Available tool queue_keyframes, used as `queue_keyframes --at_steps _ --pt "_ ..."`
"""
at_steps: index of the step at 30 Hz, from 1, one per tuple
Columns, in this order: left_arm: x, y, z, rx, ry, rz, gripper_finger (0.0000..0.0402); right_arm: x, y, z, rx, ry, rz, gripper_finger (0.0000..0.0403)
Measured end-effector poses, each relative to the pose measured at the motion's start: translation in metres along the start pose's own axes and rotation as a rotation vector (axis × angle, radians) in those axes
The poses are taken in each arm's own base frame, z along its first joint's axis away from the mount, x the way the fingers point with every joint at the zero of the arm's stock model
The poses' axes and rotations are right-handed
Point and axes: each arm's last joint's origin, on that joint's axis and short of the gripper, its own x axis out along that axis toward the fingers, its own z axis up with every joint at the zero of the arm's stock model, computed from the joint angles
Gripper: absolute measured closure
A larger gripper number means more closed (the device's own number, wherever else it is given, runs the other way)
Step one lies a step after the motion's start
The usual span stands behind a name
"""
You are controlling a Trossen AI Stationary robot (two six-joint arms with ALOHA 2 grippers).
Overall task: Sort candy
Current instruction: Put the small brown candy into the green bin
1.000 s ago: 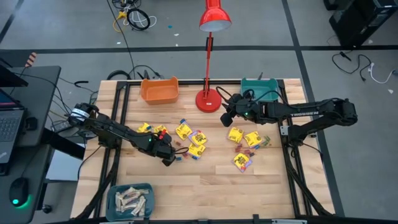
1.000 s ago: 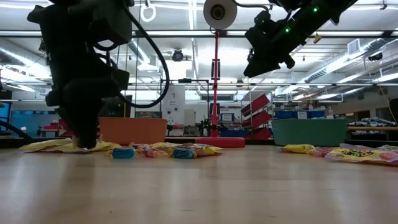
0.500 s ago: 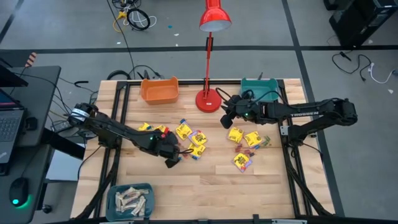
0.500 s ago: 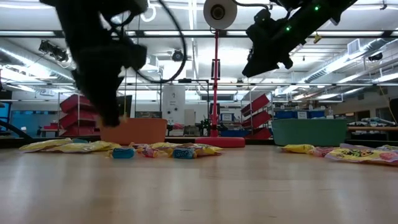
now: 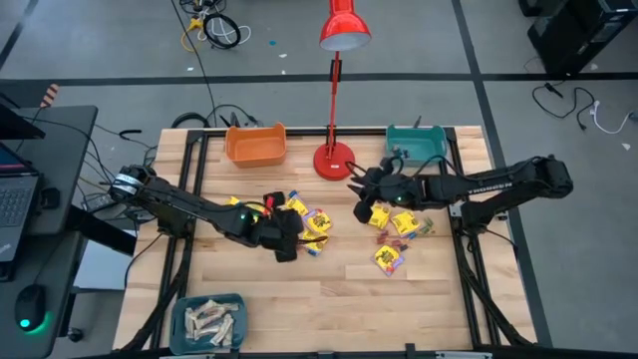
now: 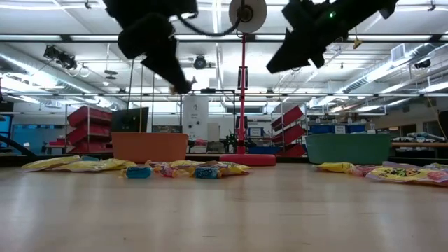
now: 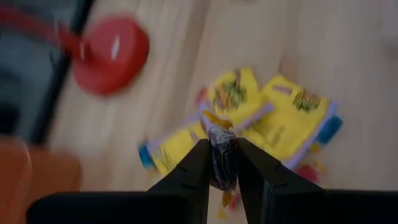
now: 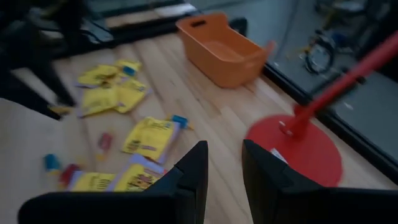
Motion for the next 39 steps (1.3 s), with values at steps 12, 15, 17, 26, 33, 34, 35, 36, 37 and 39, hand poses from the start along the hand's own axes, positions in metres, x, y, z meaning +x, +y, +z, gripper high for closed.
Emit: queue_keyframes --at_steps 12,15,17,26,33,34,35,36,37,39 --pt "-0.005 -0.002 0.035 0.229 -0.322 0.011 0.0337 -0.014 0.042 0.002 -0.171 -0.142 0.183 0.0318" --pt "-0.004 0.001 0.038 0.226 -0.344 0.020 0.0337 -0.012 0.054 0.000 -0.243 -0.181 0.212 0.0318" --pt "-0.002 0.003 0.039 0.220 -0.343 0.017 0.0337 -0.009 0.062 -0.003 -0.291 -0.206 0.226 0.0318" --pt "-0.002 0.002 0.042 0.218 -0.380 -0.104 0.0337 0.007 0.084 -0.015 -0.400 -0.265 0.249 0.0318" --pt "-0.001 0.003 0.042 0.223 -0.381 -0.140 0.0337 0.009 0.086 -0.016 -0.398 -0.269 0.250 0.0318" --pt "0.000 0.003 0.042 0.222 -0.380 -0.138 0.0337 0.008 0.086 -0.016 -0.397 -0.274 0.252 0.0318" --pt "0.000 0.004 0.042 0.220 -0.379 -0.137 0.0337 0.007 0.087 -0.015 -0.399 -0.280 0.255 0.0318" --pt "0.001 0.005 0.041 0.221 -0.376 -0.136 0.0337 0.007 0.088 -0.014 -0.396 -0.291 0.258 0.0318" --pt "0.001 0.005 0.041 0.220 -0.371 -0.134 0.0337 0.006 0.088 -0.014 -0.396 -0.298 0.261 0.0318" --pt "0.002 0.007 0.041 0.220 -0.366 -0.133 0.0337 0.004 0.090 -0.014 -0.401 -0.301 0.267 0.0318"
